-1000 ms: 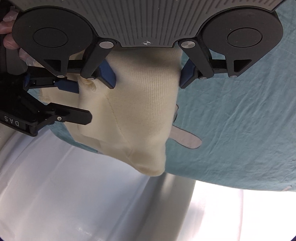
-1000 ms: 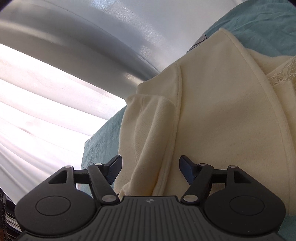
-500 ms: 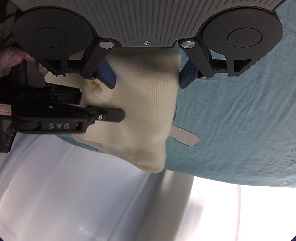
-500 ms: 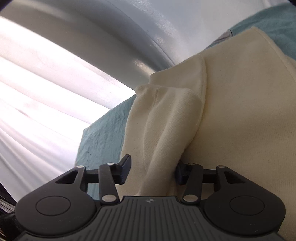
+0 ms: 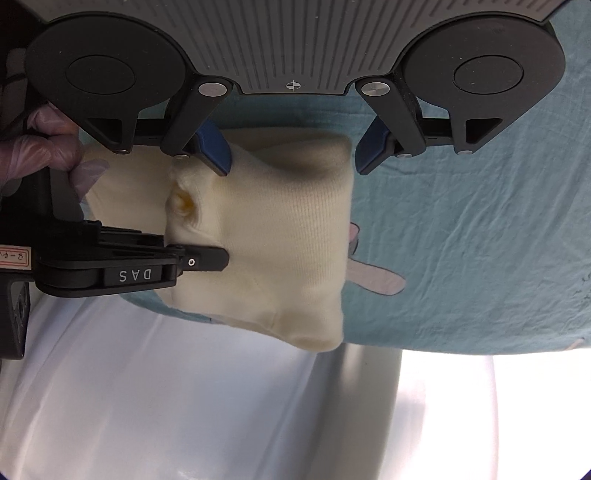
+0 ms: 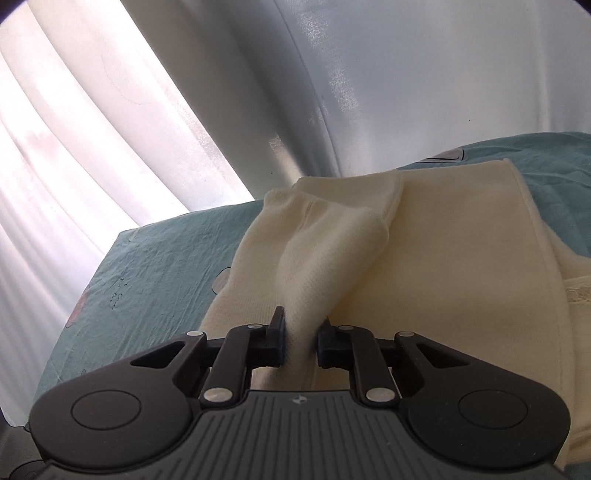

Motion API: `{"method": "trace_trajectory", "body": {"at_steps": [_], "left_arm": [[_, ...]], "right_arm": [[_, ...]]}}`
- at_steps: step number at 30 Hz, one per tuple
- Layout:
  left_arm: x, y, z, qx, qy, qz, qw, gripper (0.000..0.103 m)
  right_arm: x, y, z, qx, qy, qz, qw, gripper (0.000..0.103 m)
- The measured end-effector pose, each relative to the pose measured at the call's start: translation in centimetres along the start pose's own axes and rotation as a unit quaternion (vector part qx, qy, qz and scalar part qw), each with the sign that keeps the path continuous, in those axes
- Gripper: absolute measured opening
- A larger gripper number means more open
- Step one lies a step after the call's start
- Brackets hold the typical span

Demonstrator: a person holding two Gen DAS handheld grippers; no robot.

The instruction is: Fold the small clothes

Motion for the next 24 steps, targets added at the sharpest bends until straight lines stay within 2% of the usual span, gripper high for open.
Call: {"method": "trace_trajectory", "body": {"at_steps": [5,9,13,17,19,20,21,24], "left_arm": [[0.3,-0.9,0.2,-0.002,0.005,0.016,0.9999,0.08],[0.2,-1.1,0.6,-0.001,0.009,0.015,0.9999,0.08],[0.6,-1.4,0.9,0.01,0.018,0.03,0.9993,0.08],[1.4,-1.4,0.5,0.01,-0.003,0.043,0.999,0.08],[1.5,-1.5,0.2,-0.003,-0.022,0.035,0.9992,0.081],[1.5,-1.6,0.2,-0.01,-0.022,0.034,0.9991,0.08],[1.3,-1.7,0.3,-0.014,-0.015,0.033,0.9992,0.079],[0.7,-1.8,1.0,-0.029,0.013,0.032,0.999,0.075]], "right_arm": [[0.0,0.6,-0.4,-0.001,-0.003,-0.003,1.0,0.013],[-0.1,0.4,-1.1,-0.035,-0.038,0.001,0.999,0.014],[-0.1,-0.2,-2.3,-0.074,-0.094,0.016,0.993,0.031],[-0.3,-1.3,-2.5,-0.097,-0.124,0.02,0.987,0.035],[-0.3,-2.0,-2.3,-0.102,-0.127,0.025,0.986,0.034],[-0.3,-2.3,-2.3,-0.099,-0.124,0.026,0.987,0.026],[-0.4,-2.4,-2.2,-0.092,-0.116,0.025,0.989,0.023],[-0.6,-2.1,-0.8,-0.045,-0.039,0.017,0.998,0.015]]}}
Point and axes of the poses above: each gripper's, at about its wrist camera, not at the fingertips, and y roughly against the way its jaws point, z to its left, x to its underside, the point moved 5 cm from there along -y, roughly the way its jaws point, and after that the axes turned 12 degrees about -x, right-handed, at the moved point
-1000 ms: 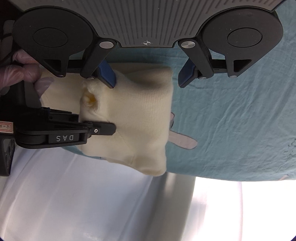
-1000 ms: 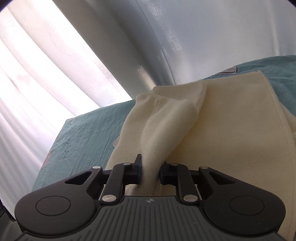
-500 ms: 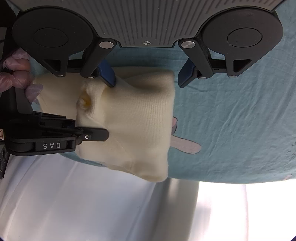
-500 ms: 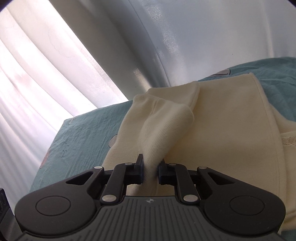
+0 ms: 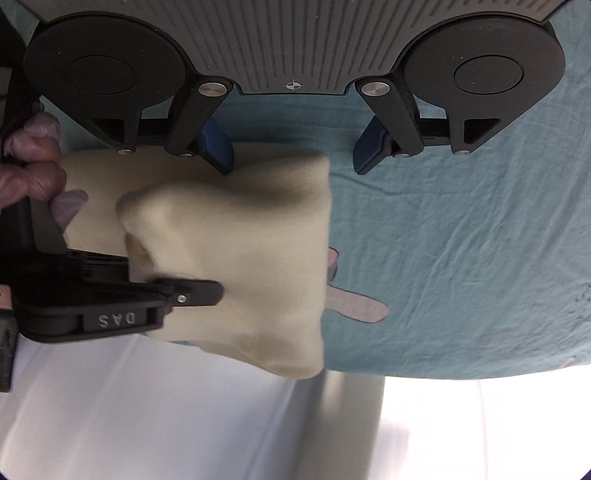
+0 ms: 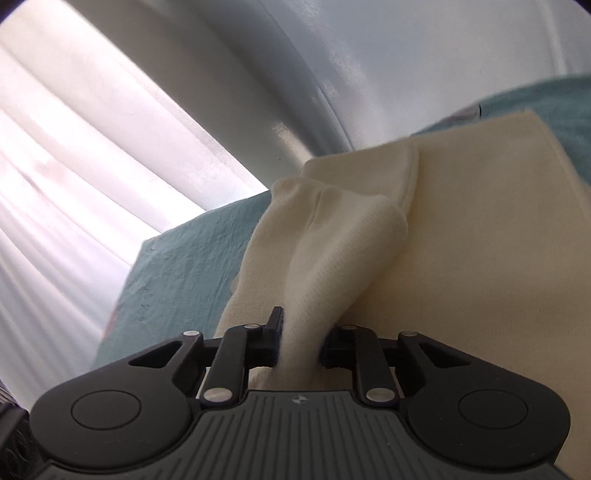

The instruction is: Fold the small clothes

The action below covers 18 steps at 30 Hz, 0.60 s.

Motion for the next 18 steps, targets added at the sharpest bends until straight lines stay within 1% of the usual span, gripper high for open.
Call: {"method": "trace_trajectory", "body": {"at_steps": [2,3,5,6,7,10,12,13,15,17,18], "left_arm": [[-0.3,0.0,0.4,-0.007,0.012,0.001,0.9999,0.072],[-0.4,0.1,0.4,-0.007,0.013,0.0,0.9999,0.072],[-0.5,0.2,0.2,-0.009,0.005,-0.004,0.9999,0.072],[-0.6,0.3,-0.1,-0.008,0.0,-0.005,1.0,0.072],[-0.7,0.2,-0.4,-0.003,-0.004,-0.006,1.0,0.072],[-0.9,0.0,-1.3,0.01,-0.008,-0.005,0.9999,0.072],[-0.6,-0.1,-2.0,0.016,-0.016,-0.004,0.9998,0.072],[-0.6,-0.2,-2.2,0.018,-0.017,-0.003,0.9997,0.072],[-0.5,-0.5,-2.4,0.02,-0.019,0.002,0.9996,0.071],[-0.6,-0.7,-2.3,0.019,-0.021,0.002,0.9996,0.071],[-0.5,-0.7,-2.3,0.021,-0.021,0.002,0.9996,0.071]], "right_arm": [[-0.2,1.0,1.4,0.032,0.056,-0.018,0.998,0.014],[-0.2,1.6,1.9,0.041,0.07,-0.026,0.996,0.014],[-0.5,3.5,2.9,0.071,0.12,-0.056,0.989,0.013],[-0.5,4.4,2.9,0.087,0.133,-0.066,0.985,0.013],[-0.6,5.4,2.5,0.1,0.136,-0.074,0.983,0.013],[-0.3,7.3,0.4,0.136,0.136,-0.072,0.979,0.013],[0.0,8.0,-1.5,0.149,0.11,-0.067,0.98,0.013],[0.2,8.6,-3.0,0.151,0.083,-0.069,0.983,0.013],[0.5,9.2,-4.8,0.145,0.044,-0.073,0.986,0.015],[0.8,9.5,-6.4,0.109,-0.018,-0.077,0.991,0.025],[0.8,9.6,-6.8,0.087,-0.042,-0.08,0.992,0.027]]}}
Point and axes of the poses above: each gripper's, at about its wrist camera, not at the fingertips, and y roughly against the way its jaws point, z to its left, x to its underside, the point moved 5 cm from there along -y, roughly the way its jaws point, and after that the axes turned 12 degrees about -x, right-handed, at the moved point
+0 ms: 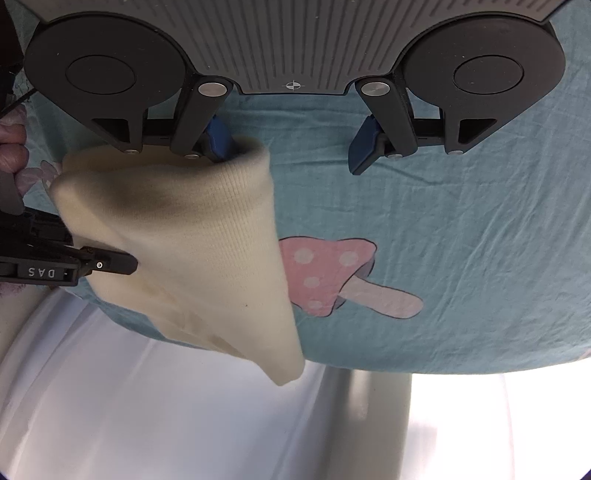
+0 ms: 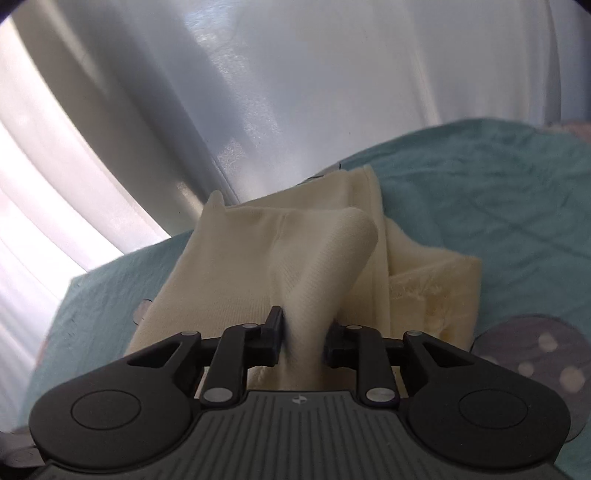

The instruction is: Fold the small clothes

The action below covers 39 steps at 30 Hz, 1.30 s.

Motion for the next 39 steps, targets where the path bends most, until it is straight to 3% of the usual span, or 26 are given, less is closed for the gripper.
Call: {"method": "trace_trajectory", "body": {"at_steps": [2,4,5,7,8,11,14,21,22,25,26,28,31,32,35,37,39], "left_arm": [[0.1,0.0,-0.2,0.003,-0.001,0.001,1.0,0.071],[-0.1,-0.2,-0.5,0.002,-0.005,0.001,1.0,0.071],[-0.1,-0.1,-0.7,0.001,-0.009,-0.001,1.0,0.071],[-0.2,0.3,-1.0,0.003,-0.016,-0.003,0.9999,0.072],[-0.3,0.4,-1.1,0.008,-0.019,-0.003,0.9998,0.073],[-0.4,1.1,-1.2,0.023,-0.03,-0.007,0.9993,0.074],[-0.5,1.8,-1.2,0.026,-0.036,-0.013,0.9989,0.074],[-1.8,2.4,-0.2,0.028,-0.01,-0.02,0.9994,0.074],[-2.0,2.6,0.1,0.026,-0.006,-0.022,0.9994,0.074],[-3.0,2.9,0.9,0.024,0.013,-0.028,0.9993,0.074],[-3.4,2.8,1.0,0.029,0.021,-0.026,0.999,0.074],[-4.3,2.8,0.5,0.049,0.037,-0.025,0.9978,0.074],[-5.6,2.1,-1.2,0.088,0.058,-0.023,0.9941,0.074],[-5.9,1.7,-1.7,0.095,0.063,-0.021,0.9932,0.074],[-5.5,0.2,-3.5,0.109,0.05,0.002,0.9927,0.071],[-4.5,-1.1,-4.3,0.111,0.032,0.027,0.993,0.066],[-3.5,-2.3,-4.6,0.109,0.032,0.045,0.9925,0.072]], "right_arm": [[0.1,-0.4,-0.2,-0.043,-0.033,0.013,0.998,0.043],[0.3,-0.8,0.0,-0.051,-0.034,0.02,0.998,0.041],[0.4,-0.9,0.3,-0.039,-0.018,0.02,0.999,0.026],[0.4,-1.0,2.0,-0.001,0.05,0.015,0.999,0.015],[0.2,-0.6,2.9,0.02,0.089,0.009,0.996,0.014],[-0.4,1.0,5.0,0.082,0.171,-0.032,0.981,0.013],[-0.6,2.4,4.4,0.137,0.207,-0.053,0.967,0.013],[0.3,2.1,0.4,0.17,0.192,-0.021,0.966,0.018],[0.0,2.4,0.3,0.176,0.184,-0.024,0.967,0.027],[-0.7,4.6,0.7,0.213,0.173,-0.068,0.959,0.028],[-0.8,5.4,1.2,0.208,0.175,-0.085,0.959,0.028],[-0.9,6.5,2.9,0.153,0.175,-0.104,0.967,0.028],[0.7,5.1,5.5,0.054,0.179,-0.053,0.981,0.025],[1.5,4.5,6.1,0.043,0.188,-0.036,0.981,0.019],[3.7,3.2,6.6,0.042,0.204,-0.003,0.978,0.018],[4.9,2.8,5.5,0.057,0.181,0.015,0.982,0.017],[5.9,3.1,4.5,0.053,0.167,0.004,0.985,0.015]]}}
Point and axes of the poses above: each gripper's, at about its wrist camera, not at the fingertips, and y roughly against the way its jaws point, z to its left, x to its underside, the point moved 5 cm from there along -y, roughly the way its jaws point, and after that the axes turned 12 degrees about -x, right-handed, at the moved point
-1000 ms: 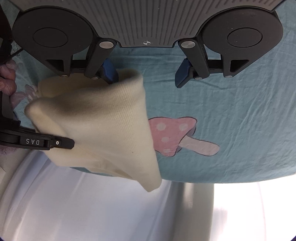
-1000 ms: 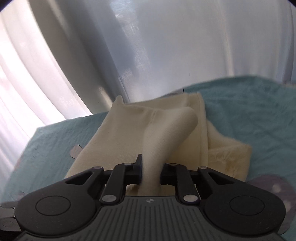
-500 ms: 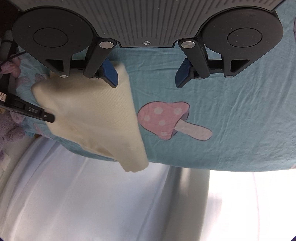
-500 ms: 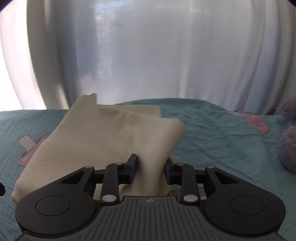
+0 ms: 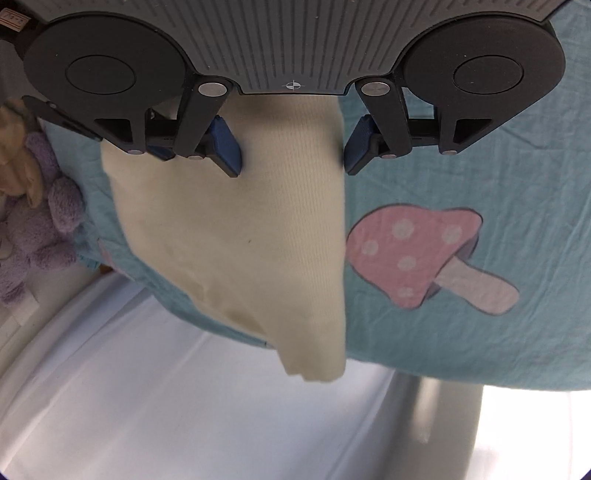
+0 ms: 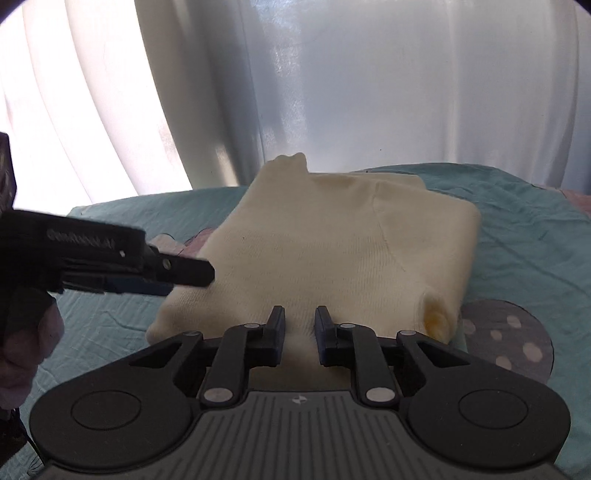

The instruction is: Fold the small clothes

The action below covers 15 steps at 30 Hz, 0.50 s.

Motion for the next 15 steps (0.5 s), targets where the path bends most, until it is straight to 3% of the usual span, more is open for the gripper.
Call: {"method": "trace_trajectory", "body": {"at_steps": [6,15], "left_arm": [[0.3,-0.6,0.5,-0.003,0.006,0.007,1.0,0.086],[0.4,-0.2,0.9,-0.007,-0.01,0.008,0.9999,0.089]], "right_arm": [[0.6,0.1,0.4,-0.007,0.017,-0.007,1.0,0.015],[1.6,1.0,0.8,-0.022,0.038,0.003,0.999,0.015]]}}
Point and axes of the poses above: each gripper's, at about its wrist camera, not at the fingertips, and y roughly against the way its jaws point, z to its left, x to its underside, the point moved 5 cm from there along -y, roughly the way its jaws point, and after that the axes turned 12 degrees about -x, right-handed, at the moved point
